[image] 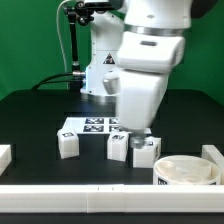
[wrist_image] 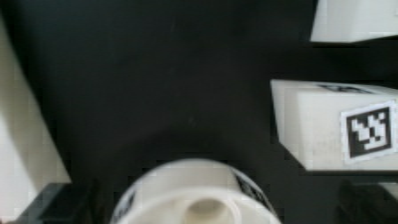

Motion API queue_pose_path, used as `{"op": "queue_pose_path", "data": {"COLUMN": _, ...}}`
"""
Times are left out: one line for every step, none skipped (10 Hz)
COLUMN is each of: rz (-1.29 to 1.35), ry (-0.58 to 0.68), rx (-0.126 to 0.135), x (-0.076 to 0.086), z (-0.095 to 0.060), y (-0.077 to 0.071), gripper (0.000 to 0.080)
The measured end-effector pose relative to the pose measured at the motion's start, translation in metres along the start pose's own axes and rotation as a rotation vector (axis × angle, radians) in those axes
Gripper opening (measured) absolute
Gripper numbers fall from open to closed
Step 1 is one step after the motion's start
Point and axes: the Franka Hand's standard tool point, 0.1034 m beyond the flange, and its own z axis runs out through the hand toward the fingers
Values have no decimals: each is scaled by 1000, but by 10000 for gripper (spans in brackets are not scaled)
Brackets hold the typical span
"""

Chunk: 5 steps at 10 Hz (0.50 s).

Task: Assemble stool

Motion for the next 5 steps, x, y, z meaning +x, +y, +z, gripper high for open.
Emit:
{"op": "queue_pose_path", "data": {"rz": 101, "ry": -4, "rx": 2, "x": -6, "z": 3, "y": -1, "gripper": 649}}
{"op": "queue_pose_path", "data": {"rz": 163, "ry": -1, "rx": -3, "x": -7, "z": 3, "y": 0, "gripper": 649}}
{"op": "queue_pose_path", "data": {"rz": 215, "ry": -1, "rx": -3, "x": -5, "z": 3, "y": -1, "gripper": 649}}
{"op": "queue_pose_path", "data": {"rz": 273, "ry": 0, "rx": -2, "x": -5, "z": 3, "y": -1, "gripper": 649}}
{"op": "queue_pose_path", "data": {"rz": 334, "ry": 2, "rx": 0, "x": -4, "z": 3, "y": -2, "gripper": 649}}
